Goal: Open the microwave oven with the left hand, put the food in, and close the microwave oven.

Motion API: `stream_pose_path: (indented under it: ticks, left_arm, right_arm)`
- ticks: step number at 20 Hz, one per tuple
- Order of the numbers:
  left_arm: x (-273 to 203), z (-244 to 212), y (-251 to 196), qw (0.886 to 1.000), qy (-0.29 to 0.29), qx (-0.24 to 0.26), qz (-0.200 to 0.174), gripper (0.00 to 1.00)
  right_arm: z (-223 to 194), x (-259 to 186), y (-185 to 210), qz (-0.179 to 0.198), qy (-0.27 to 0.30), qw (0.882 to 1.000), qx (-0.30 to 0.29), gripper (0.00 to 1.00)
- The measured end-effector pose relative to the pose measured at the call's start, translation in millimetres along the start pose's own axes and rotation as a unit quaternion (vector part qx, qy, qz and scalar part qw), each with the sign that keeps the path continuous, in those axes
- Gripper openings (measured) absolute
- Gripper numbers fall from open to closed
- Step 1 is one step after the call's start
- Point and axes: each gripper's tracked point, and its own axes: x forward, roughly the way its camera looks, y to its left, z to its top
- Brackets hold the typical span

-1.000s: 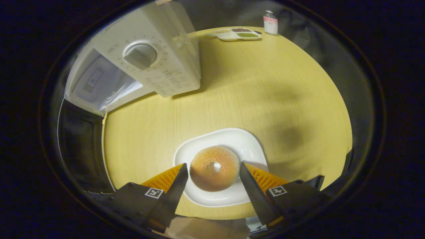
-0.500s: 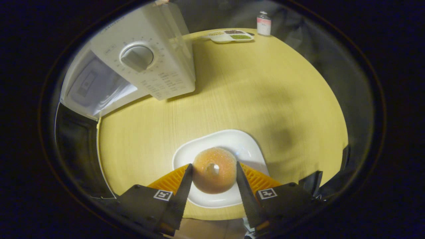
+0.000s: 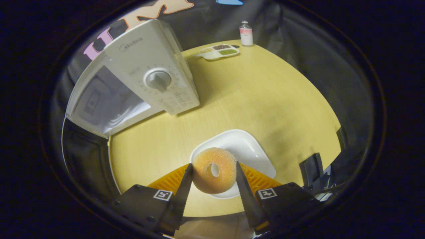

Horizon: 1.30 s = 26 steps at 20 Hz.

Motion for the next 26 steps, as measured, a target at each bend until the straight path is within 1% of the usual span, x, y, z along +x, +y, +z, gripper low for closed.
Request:
stream_pose_path:
  ticks: [4,6,7,8,9,10,14,19,21,26]
  left_arm:
    - [4,-3,17,1.0,0.01,-0.012,-0.017,0.8]
    - [7,-4,25,1.0,0.012,-0.006,-0.026,0.81]
    - [7,-5,28,0.999,0.013,0.001,-0.03,0.82]
    - [9,-5,33,0.999,0.013,0.009,-0.032,0.9]
    - [7,-4,36,0.999,0.014,0.017,-0.035,0.94]
    - [9,-6,38,0.999,0.015,0.024,-0.038,0.95]
    - [9,-12,40,0.997,0.023,0.036,-0.06,0.95]
    - [4,-20,47,0.995,0.03,0.049,-0.08,0.95]
    - [6,-24,53,0.995,0.034,0.053,-0.081,0.95]
    - [5,-38,71,0.994,0.052,0.05,-0.076,0.95]
  right_arm:
    - [4,-25,45,0.037,-0.043,0.998,0.018,0.72]
    - [6,-34,68,0.054,-0.063,0.996,0.025,0.72]
    - [8,-38,80,0.064,-0.072,0.995,0.029,0.72]
    - [9,-41,91,0.073,-0.08,0.994,0.032,0.72]
    - [10,-43,103,0.081,-0.087,0.992,0.033,0.72]
    - [11,-44,113,0.087,-0.094,0.991,0.033,0.72]
    - [15,-43,150,0.112,-0.115,0.986,0.043,0.72]
    - [24,-33,195,0.154,-0.137,0.976,0.073,0.72]
    - [29,-30,211,0.166,-0.148,0.972,0.081,0.72]
    - [45,-12,244,0.179,-0.167,0.964,0.099,0.71]
